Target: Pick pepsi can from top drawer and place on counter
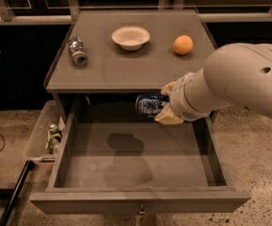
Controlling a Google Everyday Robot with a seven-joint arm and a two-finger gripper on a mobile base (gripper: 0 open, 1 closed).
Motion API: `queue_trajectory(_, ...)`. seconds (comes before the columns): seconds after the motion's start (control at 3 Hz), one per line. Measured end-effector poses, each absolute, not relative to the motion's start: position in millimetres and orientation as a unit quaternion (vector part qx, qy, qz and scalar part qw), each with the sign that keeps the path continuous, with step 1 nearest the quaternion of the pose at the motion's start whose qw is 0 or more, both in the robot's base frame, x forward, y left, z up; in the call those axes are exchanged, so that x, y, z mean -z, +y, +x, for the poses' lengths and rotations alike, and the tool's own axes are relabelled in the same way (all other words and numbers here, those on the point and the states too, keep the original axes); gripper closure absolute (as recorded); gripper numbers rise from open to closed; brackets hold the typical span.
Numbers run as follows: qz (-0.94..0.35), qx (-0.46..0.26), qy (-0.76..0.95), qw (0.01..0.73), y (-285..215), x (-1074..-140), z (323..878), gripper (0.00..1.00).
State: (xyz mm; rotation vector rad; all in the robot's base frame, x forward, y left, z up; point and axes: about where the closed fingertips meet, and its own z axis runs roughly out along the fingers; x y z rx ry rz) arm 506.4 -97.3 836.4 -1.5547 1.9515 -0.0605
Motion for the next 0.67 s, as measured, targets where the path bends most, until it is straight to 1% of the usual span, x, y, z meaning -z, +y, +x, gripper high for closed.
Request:
queue_trajectory(0.33, -0.594, 0.033, 0.727, 0.345, -102, -853, 519, 1.0)
queue_trajectory(0.67, -0.588, 0.034, 0.702, 0.4, -113, -878, 555, 1.0)
